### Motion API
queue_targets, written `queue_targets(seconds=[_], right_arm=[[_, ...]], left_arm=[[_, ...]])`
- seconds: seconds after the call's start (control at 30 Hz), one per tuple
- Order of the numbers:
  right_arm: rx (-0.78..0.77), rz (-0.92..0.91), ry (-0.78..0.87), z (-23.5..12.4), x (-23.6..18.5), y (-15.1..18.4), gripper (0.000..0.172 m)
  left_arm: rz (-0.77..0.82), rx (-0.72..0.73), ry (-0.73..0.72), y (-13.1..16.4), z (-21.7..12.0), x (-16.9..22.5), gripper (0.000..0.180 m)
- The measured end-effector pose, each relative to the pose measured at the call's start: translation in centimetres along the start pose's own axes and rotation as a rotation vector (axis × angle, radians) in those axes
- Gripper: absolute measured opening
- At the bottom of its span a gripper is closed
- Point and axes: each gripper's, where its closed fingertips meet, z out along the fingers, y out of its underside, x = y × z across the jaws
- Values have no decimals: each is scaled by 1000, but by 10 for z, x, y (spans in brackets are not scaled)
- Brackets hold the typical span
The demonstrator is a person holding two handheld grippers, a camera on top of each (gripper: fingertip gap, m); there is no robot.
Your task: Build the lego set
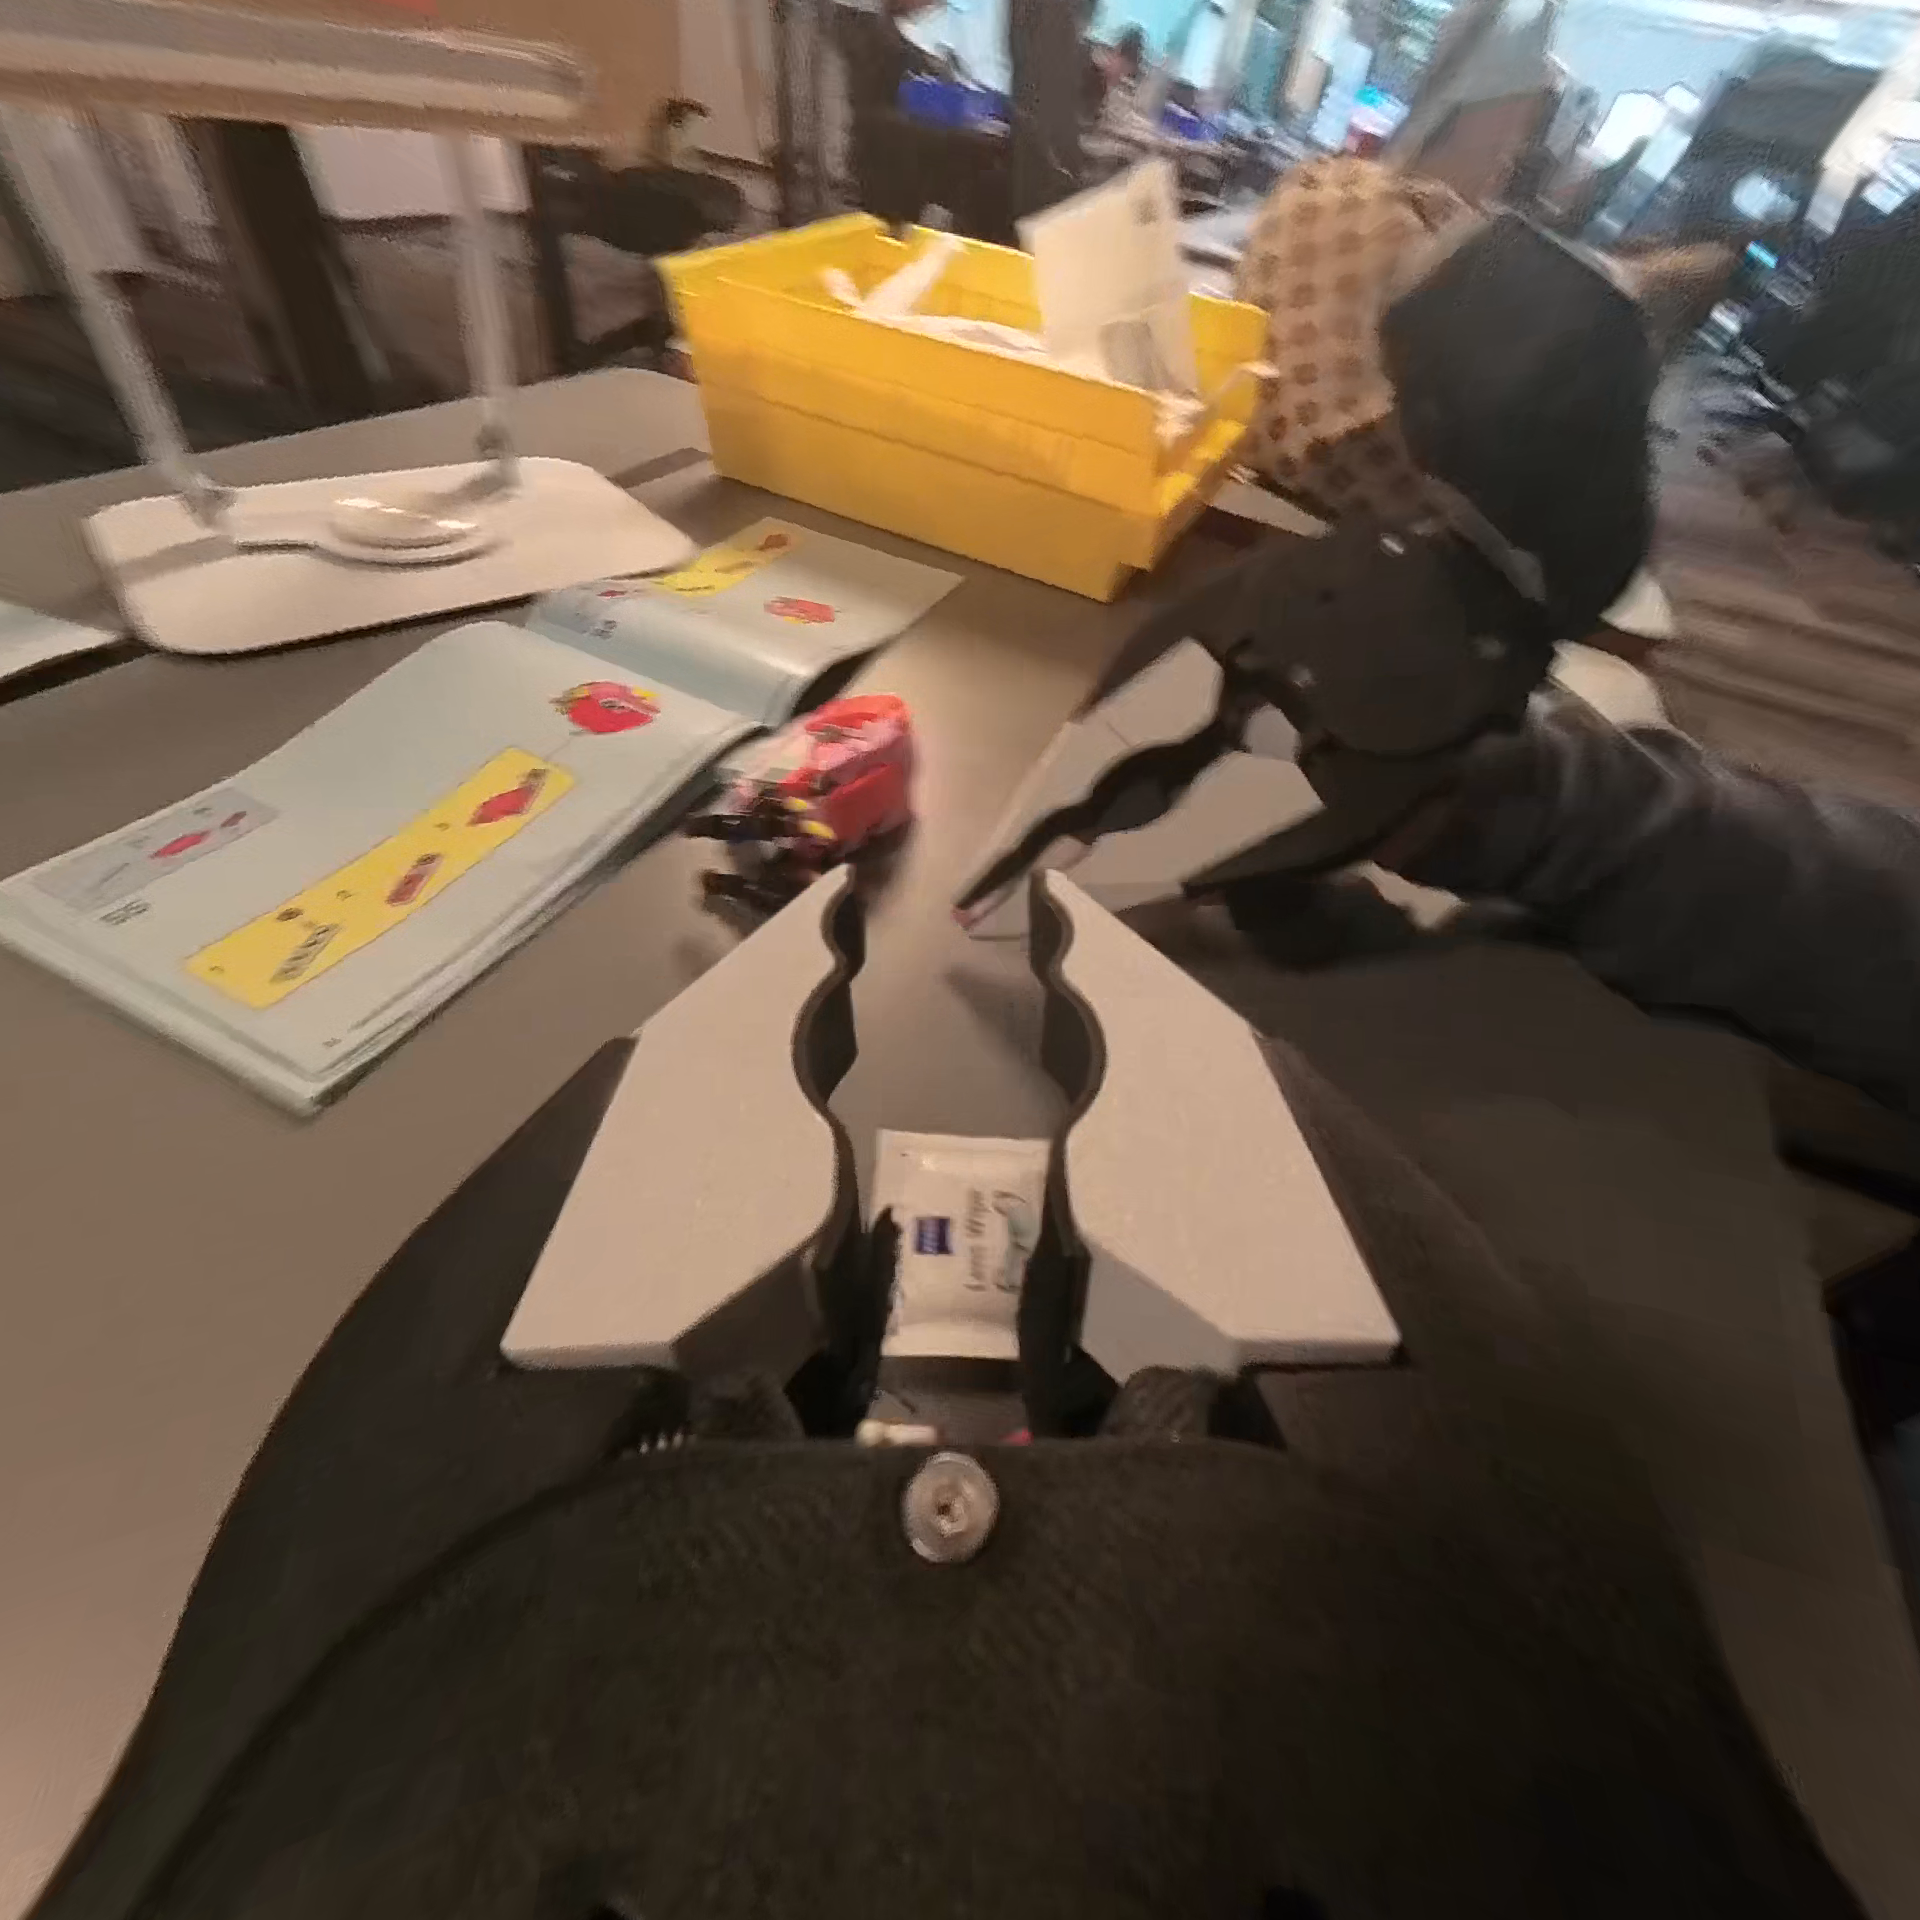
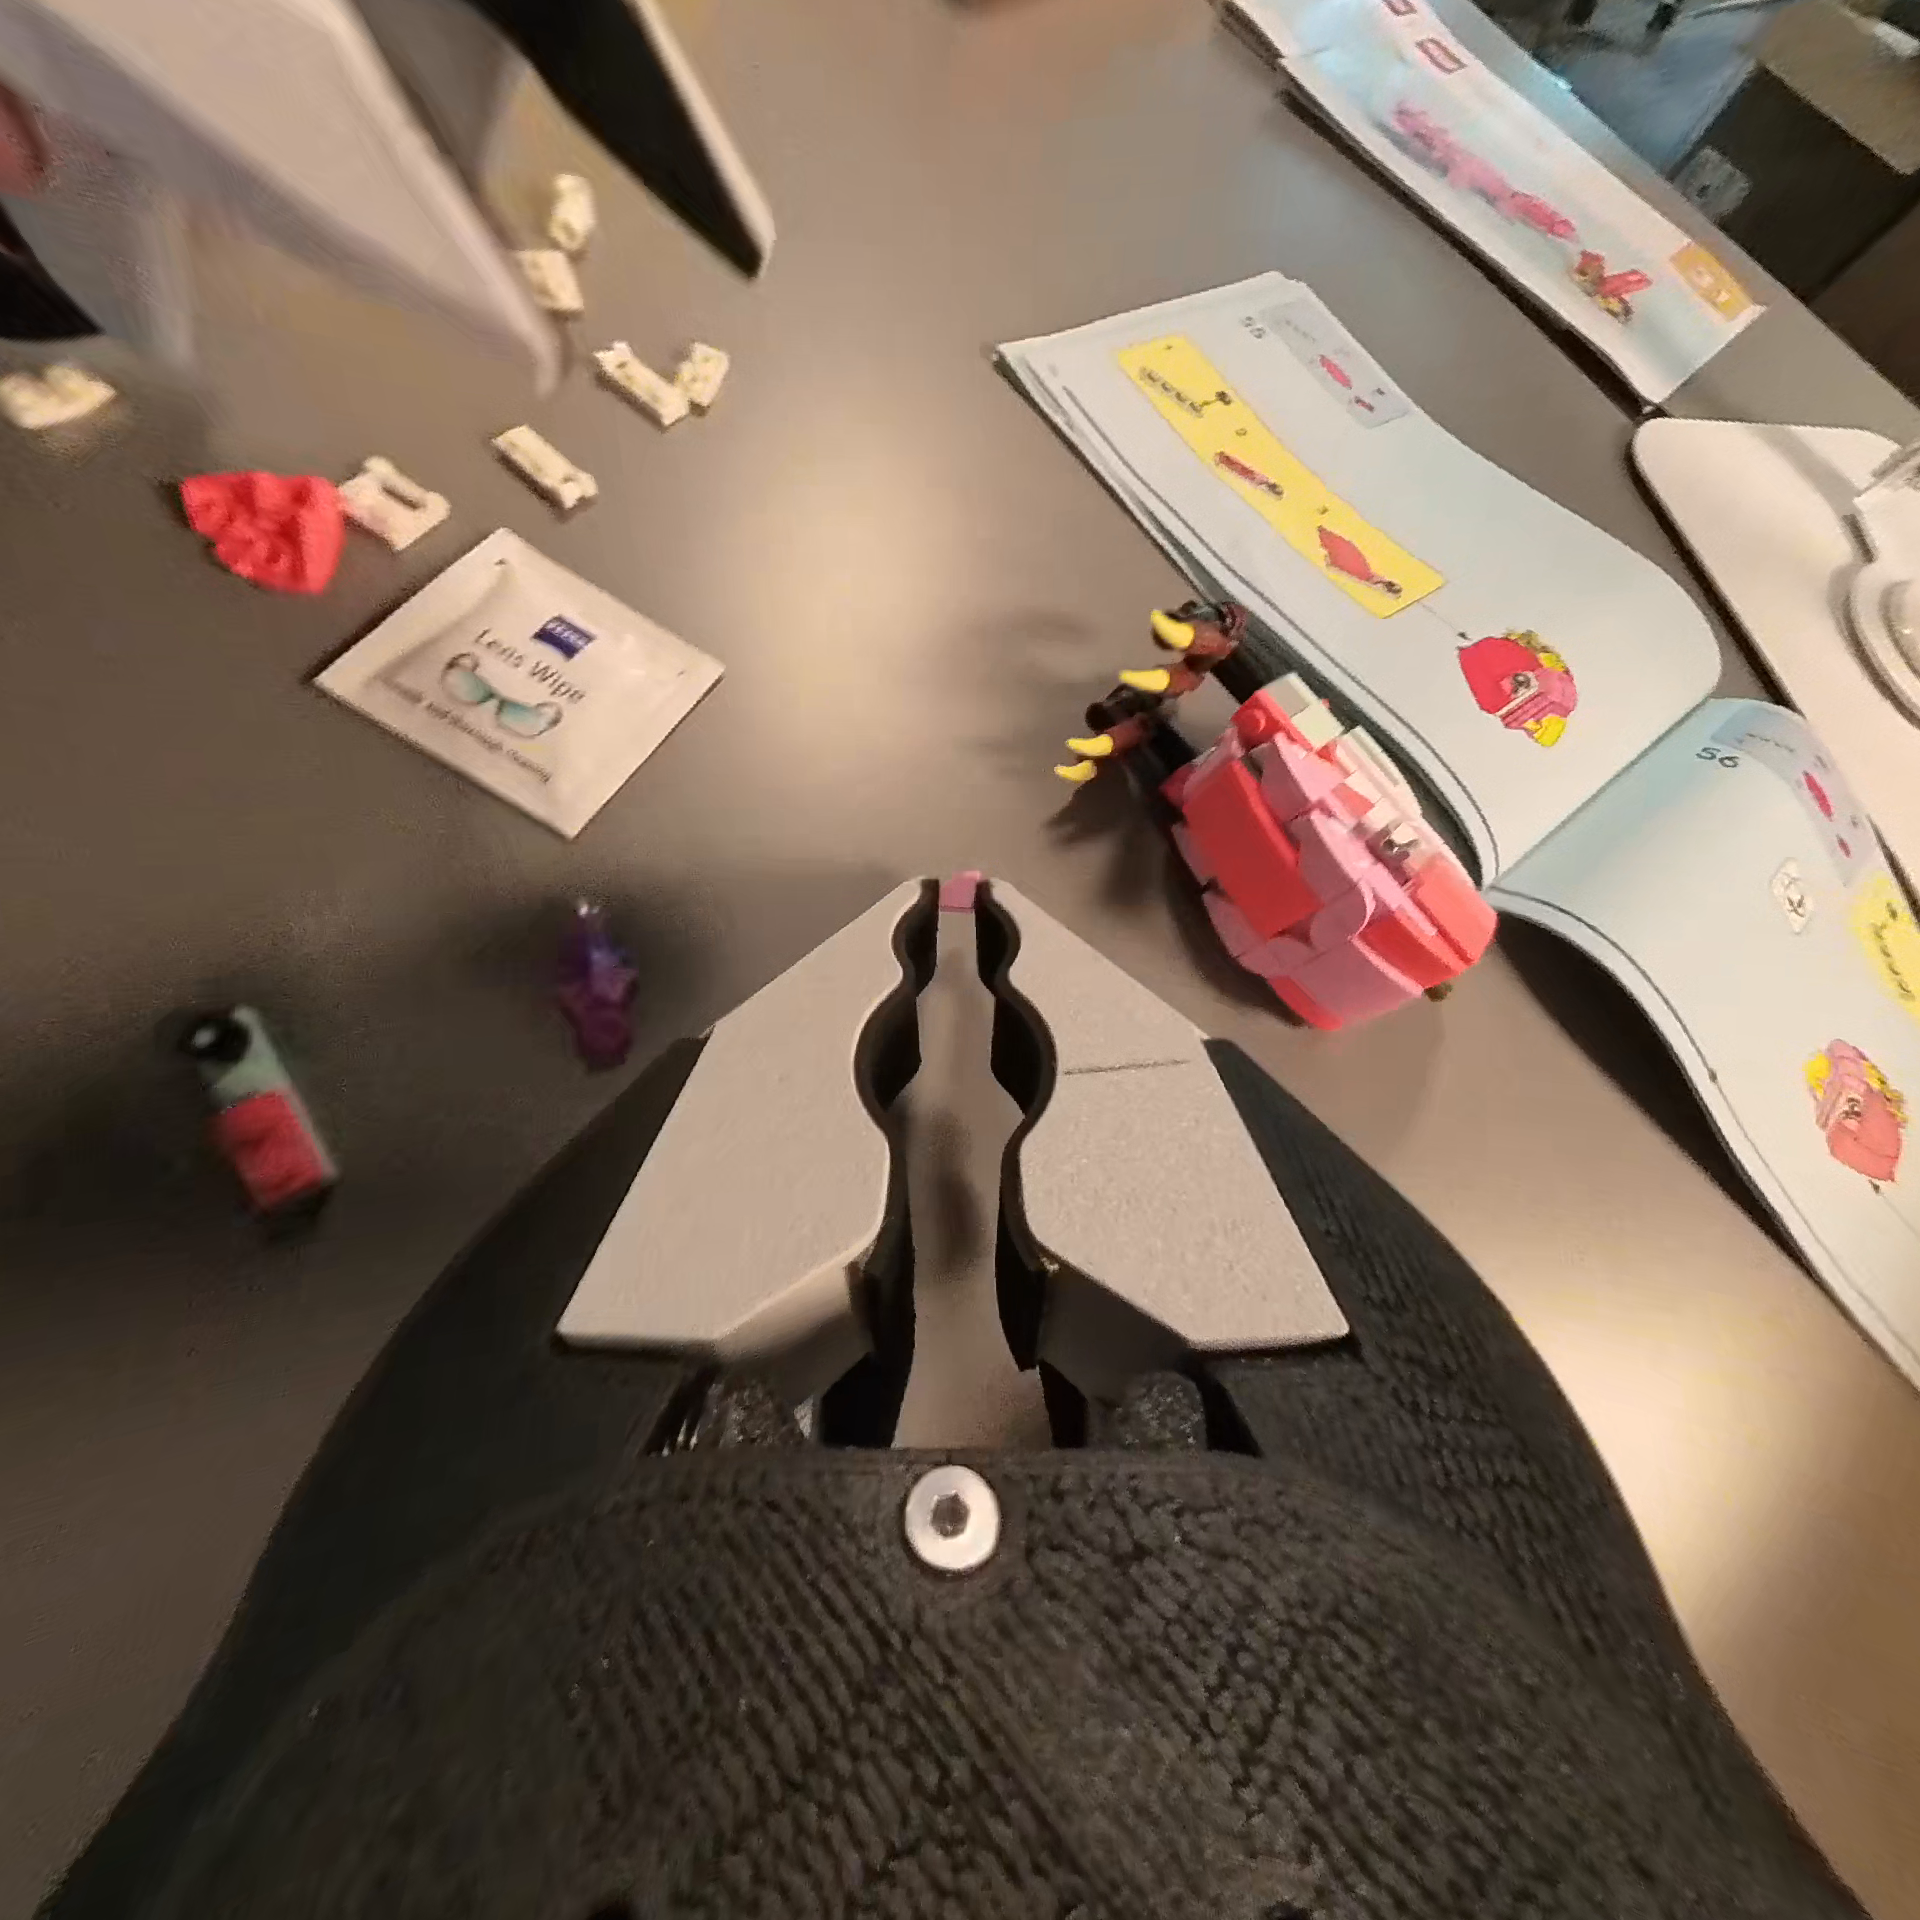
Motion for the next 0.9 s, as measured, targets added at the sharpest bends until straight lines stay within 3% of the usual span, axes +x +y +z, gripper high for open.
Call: queue_targets(seconds=[0.1, 0.17, 0.27, 0.47, 0.63, 0.9], right_arm=[[12, 7, -61, -12, -8, 6, 6], [22, 11, -92, -19, -11, 9, 6], [44, 19, -138, -27, -17, 10, 6], [85, -29, -247, -38, -36, 5, 6], [195, -113, -484, -61, -79, -12, 6], [65, -254, -633, -62, -107, -5, 6]], left_arm=[[76, -119, 174, 16, -1, 36, 36], [145, -163, 231, 27, -3, 56, 51], [210, -253, 327, 53, -8, 84, 52], [240, -415, 339, 86, -5, 92, 44], [226, -486, 349, 98, -5, 91, 35], [258, -486, 346, 99, -3, 87, 19]])
